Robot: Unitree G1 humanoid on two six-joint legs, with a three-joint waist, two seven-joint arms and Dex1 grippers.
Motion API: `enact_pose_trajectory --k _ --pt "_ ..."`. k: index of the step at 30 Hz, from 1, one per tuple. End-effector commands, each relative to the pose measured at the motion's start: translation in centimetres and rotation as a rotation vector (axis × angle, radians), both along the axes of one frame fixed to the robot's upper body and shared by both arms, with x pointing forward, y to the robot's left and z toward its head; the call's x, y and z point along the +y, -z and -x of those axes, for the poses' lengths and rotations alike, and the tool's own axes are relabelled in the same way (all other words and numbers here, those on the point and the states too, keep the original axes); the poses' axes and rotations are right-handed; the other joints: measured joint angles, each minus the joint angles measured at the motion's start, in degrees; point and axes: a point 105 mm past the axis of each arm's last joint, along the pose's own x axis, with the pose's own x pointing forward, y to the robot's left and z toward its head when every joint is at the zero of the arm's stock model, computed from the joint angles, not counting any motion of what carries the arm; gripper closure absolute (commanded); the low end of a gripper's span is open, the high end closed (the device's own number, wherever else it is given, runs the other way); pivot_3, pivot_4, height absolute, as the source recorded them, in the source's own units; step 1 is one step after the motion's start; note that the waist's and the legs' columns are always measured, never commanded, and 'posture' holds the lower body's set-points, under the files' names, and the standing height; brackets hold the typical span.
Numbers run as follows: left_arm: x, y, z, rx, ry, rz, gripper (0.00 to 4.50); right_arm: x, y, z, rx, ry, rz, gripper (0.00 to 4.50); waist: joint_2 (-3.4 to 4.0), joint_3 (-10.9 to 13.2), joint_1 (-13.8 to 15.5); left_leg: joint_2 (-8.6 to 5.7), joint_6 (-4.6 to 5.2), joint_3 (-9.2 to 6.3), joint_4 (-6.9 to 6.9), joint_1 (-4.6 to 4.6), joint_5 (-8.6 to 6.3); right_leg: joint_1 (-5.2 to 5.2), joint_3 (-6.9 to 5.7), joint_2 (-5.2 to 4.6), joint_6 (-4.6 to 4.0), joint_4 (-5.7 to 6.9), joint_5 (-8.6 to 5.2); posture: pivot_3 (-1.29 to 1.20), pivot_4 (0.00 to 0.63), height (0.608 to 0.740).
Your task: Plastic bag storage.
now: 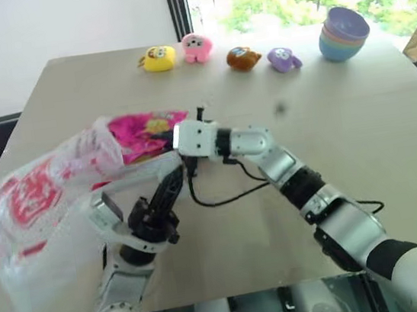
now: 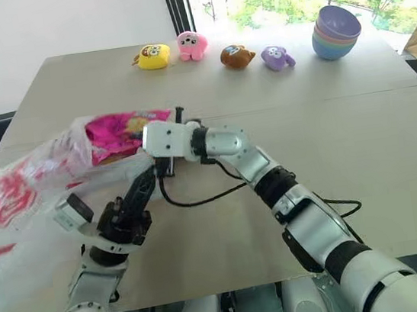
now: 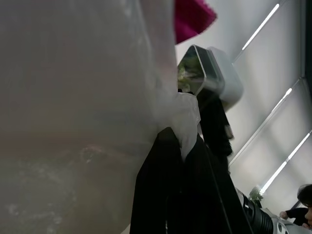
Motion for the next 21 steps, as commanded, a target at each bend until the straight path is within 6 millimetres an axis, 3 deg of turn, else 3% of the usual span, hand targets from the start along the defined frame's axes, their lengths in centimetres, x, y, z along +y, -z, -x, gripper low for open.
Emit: enact_pose_trajectory --k 1,5,10,15,17,21 --pt "-0.2 -1.0 -0.2 -0.052 0.030 0.005 4.50 0.1 -1.2 1.9 -0.023 -0.096 -0.018 4.46 -0.01 0.00 0.06 0.00 0.00 0.00 0.01 0.00 0.00 0.00 0.00 0.00 0.00 0.01 0.00 0.00 0.150 0.740" --pt "-0.4 -1.7 -0.2 -0.073 0.055 0.017 4.50 -0.8 -0.4 0.4 0.009 -0.025 -0.001 4.46 -0.01 -0.01 0.04 -0.02 0.00 -0.03 0.01 0.00 0.00 0.01 -0.03 0.00 0.00 0.00 0.00 0.00 0.150 0.740" --pt "-0.5 -2.0 0.0 -0.085 0.077 -0.014 4.50 -2.9 -3.0 -4.0 0.078 0.216 -0.179 4.46 0.00 0.00 -0.01 -0.02 -0.02 -0.03 0.00 0.00 0.01 0.00 -0.04 0.01 -0.01 0.02 0.00 0.00 0.150 0.740" --pt "-0.1 -2.7 -0.8 -0.114 0.059 -0.078 4.50 -7.8 -4.9 -9.5 0.117 0.573 -0.339 4.46 0.01 0.01 0.02 -0.02 -0.03 -0.04 0.00 -0.04 0.01 -0.02 -0.05 -0.01 -0.01 0.00 -0.01 0.00 0.150 0.740" --pt "0.1 -3.0 -1.6 -0.121 0.020 -0.124 4.50 -9.7 -5.3 -10.7 0.106 0.662 -0.370 4.46 0.01 0.01 0.17 -0.04 -0.03 -0.04 0.00 -0.06 0.01 -0.03 -0.06 -0.01 -0.01 -0.02 -0.01 0.00 0.150 0.740" --pt "1.6 -4.7 -5.9 -0.115 -0.148 -0.307 4.50 -13.5 -5.4 -12.0 0.051 0.787 -0.384 4.46 0.09 0.06 0.30 -0.16 -0.02 -0.09 0.01 -0.18 0.02 -0.05 -0.15 -0.01 0.00 -0.09 0.00 0.00 0.150 0.740"
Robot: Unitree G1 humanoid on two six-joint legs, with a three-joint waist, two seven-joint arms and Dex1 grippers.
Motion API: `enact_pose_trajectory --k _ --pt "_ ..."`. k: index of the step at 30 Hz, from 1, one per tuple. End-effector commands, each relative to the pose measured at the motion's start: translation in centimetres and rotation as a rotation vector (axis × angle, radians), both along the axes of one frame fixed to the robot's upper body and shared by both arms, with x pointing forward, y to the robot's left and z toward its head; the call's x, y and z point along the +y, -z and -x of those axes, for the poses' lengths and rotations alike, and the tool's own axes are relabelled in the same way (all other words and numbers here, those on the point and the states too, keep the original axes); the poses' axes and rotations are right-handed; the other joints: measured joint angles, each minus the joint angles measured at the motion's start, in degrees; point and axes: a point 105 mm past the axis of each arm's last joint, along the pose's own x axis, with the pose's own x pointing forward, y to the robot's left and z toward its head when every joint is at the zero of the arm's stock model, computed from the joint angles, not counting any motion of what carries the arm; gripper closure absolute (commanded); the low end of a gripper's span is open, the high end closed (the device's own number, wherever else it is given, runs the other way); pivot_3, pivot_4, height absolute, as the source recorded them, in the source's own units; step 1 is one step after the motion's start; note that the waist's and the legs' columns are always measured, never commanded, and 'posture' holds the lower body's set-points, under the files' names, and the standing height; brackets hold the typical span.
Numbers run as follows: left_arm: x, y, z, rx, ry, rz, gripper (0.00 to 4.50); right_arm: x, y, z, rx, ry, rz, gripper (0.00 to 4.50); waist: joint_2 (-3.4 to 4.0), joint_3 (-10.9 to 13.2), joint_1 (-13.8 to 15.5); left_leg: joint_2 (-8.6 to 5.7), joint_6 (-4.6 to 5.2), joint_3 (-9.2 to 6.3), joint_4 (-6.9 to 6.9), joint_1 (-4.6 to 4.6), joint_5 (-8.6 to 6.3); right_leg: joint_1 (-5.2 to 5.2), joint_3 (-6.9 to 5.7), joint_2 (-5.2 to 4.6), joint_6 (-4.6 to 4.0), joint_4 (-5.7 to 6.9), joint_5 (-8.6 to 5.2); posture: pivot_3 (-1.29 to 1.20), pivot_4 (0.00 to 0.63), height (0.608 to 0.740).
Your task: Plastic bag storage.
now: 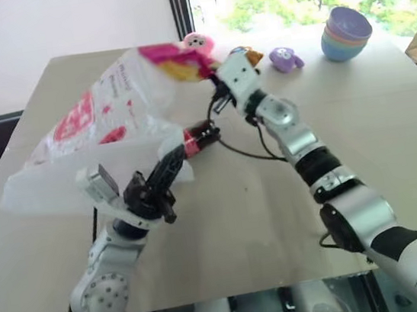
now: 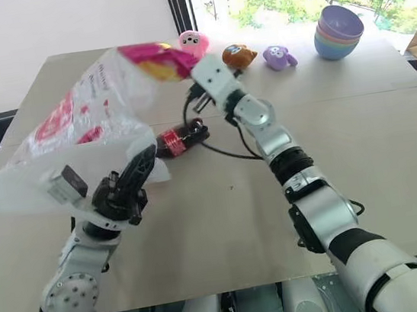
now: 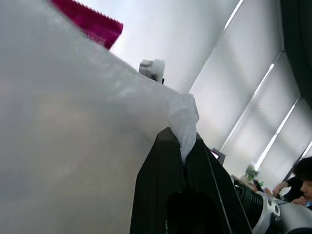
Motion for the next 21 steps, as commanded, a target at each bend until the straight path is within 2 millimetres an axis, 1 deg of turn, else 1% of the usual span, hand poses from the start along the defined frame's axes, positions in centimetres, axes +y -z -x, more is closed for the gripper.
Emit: enact_pose_trajectory --k 1,4,8,11,13,15,18,20,21 --pt "2.0 -2.5 -3.7 -0.041 -0.178 -0.119 4.50 -2.7 -2.0 -0.6 -0.078 0.094 -0.035 4.46 0.06 0.04 -0.09 -0.05 0.00 -0.01 0.00 -0.04 0.00 -0.05 -0.01 0.02 0.01 0.03 0.00 0.00 0.150 0.740" --pt "2.9 -5.5 -6.4 -0.126 -0.220 -0.167 4.50 -5.0 -2.1 -1.0 -0.086 0.175 -0.064 4.46 0.08 0.06 -0.28 -0.01 -0.03 0.00 0.00 -0.21 0.02 -0.17 -0.08 0.11 0.02 0.01 0.01 0.00 0.150 0.740" --pt "1.9 -8.9 -10.0 -0.244 -0.213 -0.251 4.50 -7.1 -2.5 -0.8 -0.132 0.242 -0.066 4.46 0.11 0.08 -0.33 -0.02 -0.10 0.13 -0.06 -0.57 0.06 -0.45 -0.23 0.12 0.05 -0.04 0.01 0.00 0.150 0.740" --pt "0.4 -11.7 -12.6 -0.305 -0.220 -0.257 4.50 -8.6 -2.1 -0.7 -0.135 0.292 -0.075 4.46 0.12 0.11 -0.41 -0.02 -0.14 0.15 -0.10 -0.72 0.09 -0.51 -0.32 0.10 0.07 -0.01 0.02 0.00 0.150 0.740" --pt "-1.3 -13.8 -14.7 -0.322 -0.244 -0.238 4.50 -10.1 -1.8 -0.5 -0.140 0.335 -0.073 4.46 0.11 0.17 -0.18 -0.02 -0.18 0.09 -0.05 -0.78 0.11 -0.52 -0.38 0.10 0.08 -0.11 0.02 0.00 0.150 0.740" --pt "-3.4 -14.8 -15.8 -0.331 -0.236 -0.252 4.50 -11.6 -1.5 -0.2 -0.145 0.380 -0.073 4.46 0.10 0.22 0.38 -0.03 -0.18 0.01 0.02 -0.83 0.12 -0.50 -0.47 0.10 0.09 -0.23 0.02 0.00 0.150 0.740" --pt "-6.9 -14.5 -15.9 -0.361 -0.145 -0.296 4.50 -14.2 -1.3 0.4 -0.149 0.458 -0.075 4.46 0.14 0.24 0.28 -0.08 -0.19 0.02 0.00 -0.86 0.12 -0.48 -0.49 0.06 0.11 -0.35 0.02 0.00 0.150 0.740" --pt "-9.7 -13.3 -14.4 -0.397 0.011 -0.332 4.50 -16.1 -1.1 0.9 -0.148 0.512 -0.070 4.46 0.23 0.29 0.13 -0.08 -0.19 0.05 -0.08 -0.86 0.12 -0.49 -0.48 0.05 0.12 -0.36 0.02 0.00 0.150 0.740" --pt "-11.2 -12.3 -12.5 -0.430 0.149 -0.361 4.50 -17.3 -1.0 1.1 -0.146 0.542 -0.067 4.46 0.30 0.33 0.02 -0.07 -0.19 0.05 -0.08 -0.86 0.12 -0.50 -0.49 0.06 0.12 -0.35 0.02 0.00 0.150 0.740"
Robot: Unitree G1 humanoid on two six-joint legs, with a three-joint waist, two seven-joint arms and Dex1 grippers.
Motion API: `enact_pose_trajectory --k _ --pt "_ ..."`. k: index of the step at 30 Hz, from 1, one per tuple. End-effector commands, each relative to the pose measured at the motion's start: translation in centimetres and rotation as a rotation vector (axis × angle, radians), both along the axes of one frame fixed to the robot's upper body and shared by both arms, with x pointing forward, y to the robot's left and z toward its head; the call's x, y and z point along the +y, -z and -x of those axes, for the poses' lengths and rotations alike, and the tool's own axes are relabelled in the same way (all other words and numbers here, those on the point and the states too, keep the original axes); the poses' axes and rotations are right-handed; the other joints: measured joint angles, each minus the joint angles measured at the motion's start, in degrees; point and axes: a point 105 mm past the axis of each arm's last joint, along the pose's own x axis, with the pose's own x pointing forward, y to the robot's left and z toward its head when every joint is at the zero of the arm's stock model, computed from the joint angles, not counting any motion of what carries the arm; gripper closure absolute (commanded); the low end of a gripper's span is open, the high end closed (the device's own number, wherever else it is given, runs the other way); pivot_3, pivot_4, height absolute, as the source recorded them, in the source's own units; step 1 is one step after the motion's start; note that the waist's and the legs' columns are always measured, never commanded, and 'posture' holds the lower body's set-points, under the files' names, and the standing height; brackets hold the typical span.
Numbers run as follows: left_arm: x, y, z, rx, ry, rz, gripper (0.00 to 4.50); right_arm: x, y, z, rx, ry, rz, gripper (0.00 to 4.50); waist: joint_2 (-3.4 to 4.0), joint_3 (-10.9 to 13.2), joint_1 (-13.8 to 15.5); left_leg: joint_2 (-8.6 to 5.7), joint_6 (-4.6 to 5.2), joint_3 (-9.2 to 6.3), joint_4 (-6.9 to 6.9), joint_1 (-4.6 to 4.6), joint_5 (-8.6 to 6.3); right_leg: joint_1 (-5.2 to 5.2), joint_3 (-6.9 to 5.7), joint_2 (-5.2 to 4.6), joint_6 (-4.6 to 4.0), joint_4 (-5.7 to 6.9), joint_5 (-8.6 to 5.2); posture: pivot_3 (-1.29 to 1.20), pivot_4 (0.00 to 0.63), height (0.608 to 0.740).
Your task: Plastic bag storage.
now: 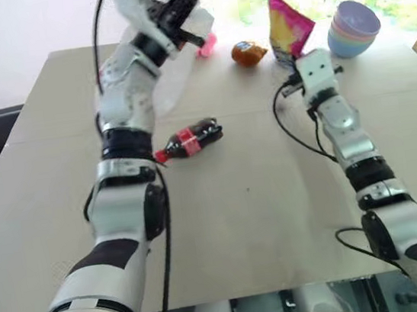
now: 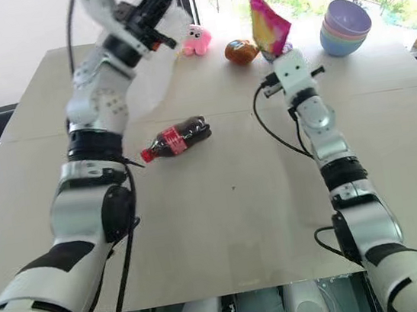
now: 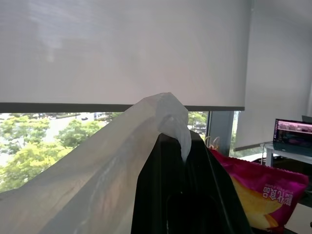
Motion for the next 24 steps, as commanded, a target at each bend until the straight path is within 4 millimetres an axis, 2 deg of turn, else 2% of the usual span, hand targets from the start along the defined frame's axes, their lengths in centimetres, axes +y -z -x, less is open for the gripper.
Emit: enact_pose_trajectory --k 1,3,4,7,9,12,14,16,18,21,24 --pt "-3.9 2.5 4.9 -0.053 0.346 -0.158 4.50 -3.8 -2.0 1.3 -0.071 0.106 -0.015 4.46 0.17 0.10 -0.32 0.01 -0.01 0.00 -0.03 0.00 0.00 -0.01 0.00 0.00 0.00 0.01 0.00 0.00 0.150 0.740" --pt "-4.5 5.0 8.9 -0.057 0.555 -0.281 4.50 -5.8 -1.8 1.9 -0.061 0.151 -0.001 4.46 0.36 0.24 -0.74 0.06 -0.03 0.07 -0.14 0.02 0.02 -0.09 0.09 0.02 0.00 0.24 0.00 0.00 0.150 0.740" --pt "-4.2 6.0 9.8 -0.044 0.581 -0.325 4.50 -6.8 -1.8 2.2 -0.056 0.173 0.008 4.46 0.40 0.30 -0.99 0.07 -0.04 0.06 -0.13 0.01 0.02 -0.10 0.10 0.03 0.00 0.28 0.00 0.00 0.150 0.740" --pt "-2.1 7.7 9.7 -0.001 0.484 -0.375 4.50 -9.4 -1.8 3.1 -0.048 0.220 0.018 4.46 0.51 0.43 -1.32 0.09 -0.17 0.07 -0.13 0.05 0.10 -0.24 0.22 0.08 -0.03 0.31 -0.01 0.00 0.150 0.740" --pt "-0.2 8.1 9.2 -0.020 0.367 -0.392 4.50 -9.8 -2.2 3.8 -0.059 0.207 0.018 4.46 0.51 0.44 -1.34 0.10 -0.31 0.10 -0.04 0.20 0.21 -0.21 0.35 0.15 -0.03 0.49 -0.01 0.00 0.150 0.740" --pt "2.2 7.1 8.6 -0.040 0.194 -0.315 4.50 -8.4 -2.0 4.7 -0.067 0.133 0.111 4.46 0.51 0.43 -1.36 0.15 -0.34 0.08 0.01 0.47 0.24 -0.09 0.65 0.27 -0.03 0.59 0.00 0.00 0.150 0.740" --pt "4.1 5.9 8.0 -0.070 0.048 -0.204 4.50 -6.7 -1.0 5.5 -0.070 0.064 0.281 4.46 0.51 0.43 -1.03 0.16 -0.33 -0.01 0.11 0.47 0.24 -0.06 0.66 0.28 -0.02 0.59 0.00 0.00 0.150 0.740" --pt "6.0 5.7 7.6 -0.076 -0.094 -0.133 4.50 -4.7 0.1 6.7 -0.102 -0.021 0.431 4.46 0.49 0.42 -0.53 0.15 -0.31 -0.01 0.14 0.44 0.23 -0.07 0.73 0.26 -0.02 0.57 0.01 0.00 0.150 0.740" --pt "7.3 6.0 7.5 -0.079 -0.193 -0.102 4.50 -3.1 0.4 7.7 -0.146 -0.090 0.477 4.46 0.49 0.42 -0.29 0.14 -0.30 -0.02 0.11 0.42 0.21 -0.08 0.75 0.25 -0.02 0.55 0.01 0.00 0.150 0.740" --pt "9.4 5.5 7.6 -0.075 -0.309 0.001 4.50 -0.3 0.9 8.8 -0.214 -0.209 0.556 4.46 0.49 0.42 -0.09 0.15 -0.31 -0.03 0.07 0.35 0.21 -0.11 0.70 0.22 -0.02 0.51 0.01 0.00 0.150 0.740" --pt "10.4 5.5 8.2 -0.093 -0.355 0.014 4.50 1.9 1.5 9.4 -0.261 -0.310 0.632 4.46 0.46 0.42 -0.06 0.14 -0.31 -0.05 0.12 0.34 0.21 -0.11 0.65 0.20 -0.02 0.53 0.02 0.00 0.150 0.740"
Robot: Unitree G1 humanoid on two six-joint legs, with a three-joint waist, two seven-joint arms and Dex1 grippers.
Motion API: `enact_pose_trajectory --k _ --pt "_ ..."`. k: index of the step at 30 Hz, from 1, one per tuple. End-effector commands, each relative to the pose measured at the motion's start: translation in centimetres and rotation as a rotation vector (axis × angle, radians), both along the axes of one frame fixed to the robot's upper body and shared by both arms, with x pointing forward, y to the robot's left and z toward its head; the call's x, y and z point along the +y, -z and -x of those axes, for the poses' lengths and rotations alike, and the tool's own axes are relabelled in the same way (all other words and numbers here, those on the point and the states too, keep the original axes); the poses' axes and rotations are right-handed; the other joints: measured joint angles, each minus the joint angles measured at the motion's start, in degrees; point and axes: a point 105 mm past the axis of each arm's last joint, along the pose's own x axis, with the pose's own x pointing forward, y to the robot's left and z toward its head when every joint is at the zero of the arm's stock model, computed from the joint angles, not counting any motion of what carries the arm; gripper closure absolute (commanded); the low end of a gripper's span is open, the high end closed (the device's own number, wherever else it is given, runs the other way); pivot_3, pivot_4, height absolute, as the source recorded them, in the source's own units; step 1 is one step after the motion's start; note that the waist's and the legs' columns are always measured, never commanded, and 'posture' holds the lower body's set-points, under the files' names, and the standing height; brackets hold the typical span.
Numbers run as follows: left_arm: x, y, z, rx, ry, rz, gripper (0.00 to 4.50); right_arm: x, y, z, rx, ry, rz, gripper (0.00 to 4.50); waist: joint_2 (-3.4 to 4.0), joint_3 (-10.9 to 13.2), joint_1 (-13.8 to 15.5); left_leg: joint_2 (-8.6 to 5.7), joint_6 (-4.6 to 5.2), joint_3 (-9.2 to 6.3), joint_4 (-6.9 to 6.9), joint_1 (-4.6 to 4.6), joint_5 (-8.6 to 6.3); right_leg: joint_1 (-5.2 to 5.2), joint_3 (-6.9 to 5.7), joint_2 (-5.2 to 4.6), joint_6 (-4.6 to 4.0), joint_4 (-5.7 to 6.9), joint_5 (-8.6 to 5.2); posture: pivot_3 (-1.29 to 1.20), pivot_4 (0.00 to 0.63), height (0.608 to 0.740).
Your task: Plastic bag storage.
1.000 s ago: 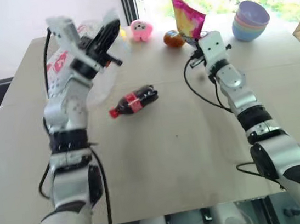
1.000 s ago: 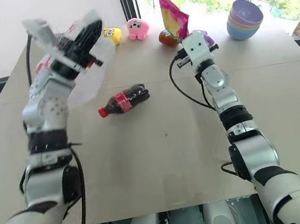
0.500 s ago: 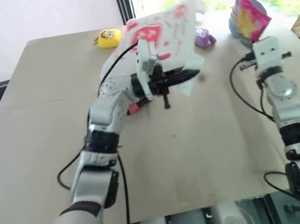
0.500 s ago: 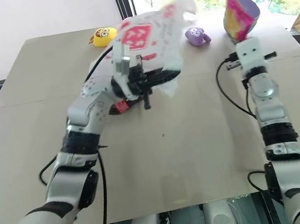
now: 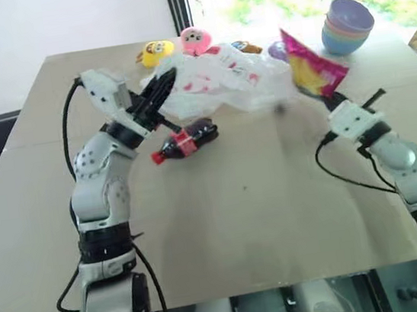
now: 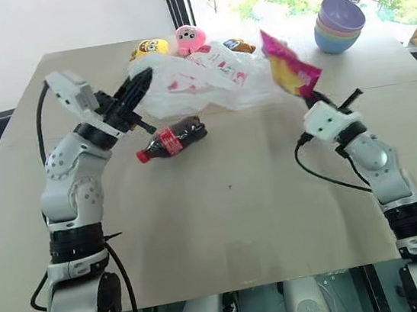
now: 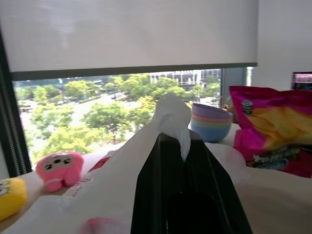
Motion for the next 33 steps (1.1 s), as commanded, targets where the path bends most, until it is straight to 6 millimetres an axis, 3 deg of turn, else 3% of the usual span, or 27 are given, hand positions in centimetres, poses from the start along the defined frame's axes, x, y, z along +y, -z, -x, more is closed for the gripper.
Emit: enact_pose_trajectory --k 1,9,14,17,20,24,27,33 --pt "1.1 -2.1 1.8 -0.105 -0.047 0.029 4.50 3.0 -1.4 1.4 -0.122 -0.154 0.103 4.46 0.00 0.00 -0.01 0.00 0.00 0.00 0.01 0.01 0.00 0.00 -0.01 0.00 0.00 0.00 0.00 0.00 0.150 0.740" --pt "0.4 -1.8 2.3 -0.073 0.008 0.064 4.50 8.3 -4.7 4.7 -0.342 -0.408 0.050 4.46 -0.02 -0.01 0.01 0.00 -0.01 0.00 0.03 0.03 0.01 0.02 -0.07 0.00 -0.01 0.03 0.00 0.00 0.150 0.740" --pt "1.2 -1.5 1.8 -0.033 0.018 0.145 4.50 9.8 -6.5 5.7 -0.400 -0.472 -0.016 4.46 -0.02 -0.01 0.01 0.01 -0.01 -0.06 0.08 0.02 0.00 0.03 -0.09 -0.03 -0.01 0.05 0.01 0.00 0.150 0.740" --pt "1.6 -1.9 2.0 -0.027 0.067 0.214 4.50 10.9 -6.0 6.2 -0.389 -0.529 -0.009 4.46 -0.05 -0.03 -0.02 0.01 -0.01 -0.11 0.10 0.02 0.01 0.04 -0.14 -0.02 -0.02 0.07 0.01 0.00 0.150 0.740" --pt "1.5 -2.0 2.9 -0.015 0.169 0.256 4.50 11.8 -3.8 6.3 -0.311 -0.589 0.038 4.46 -0.06 -0.03 -0.05 0.02 -0.01 -0.13 0.09 0.02 0.01 0.04 -0.17 -0.02 -0.02 0.07 0.01 0.00 0.150 0.740" --pt "0.7 -1.2 4.4 0.043 0.314 0.249 4.50 12.9 -2.9 5.4 -0.245 -0.621 0.030 4.46 -0.07 -0.04 -0.26 0.02 -0.01 -0.13 0.11 0.02 0.01 0.05 -0.17 -0.04 -0.02 0.07 0.01 0.00 0.150 0.740" --pt "0.5 -0.3 5.3 0.091 0.368 0.213 4.50 13.8 -2.9 4.8 -0.218 -0.645 0.017 4.46 -0.07 -0.04 -0.41 0.03 -0.01 -0.15 0.11 0.04 0.01 0.05 -0.18 -0.03 -0.03 0.11 0.01 0.00 0.150 0.740" --pt "0.0 1.1 6.7 0.151 0.442 0.161 4.50 16.1 -0.8 2.8 -0.139 -0.654 0.110 4.46 -0.11 -0.06 -0.36 0.04 -0.01 -0.20 0.12 0.07 0.01 0.11 -0.22 -0.02 -0.04 0.11 0.01 0.00 0.150 0.740"
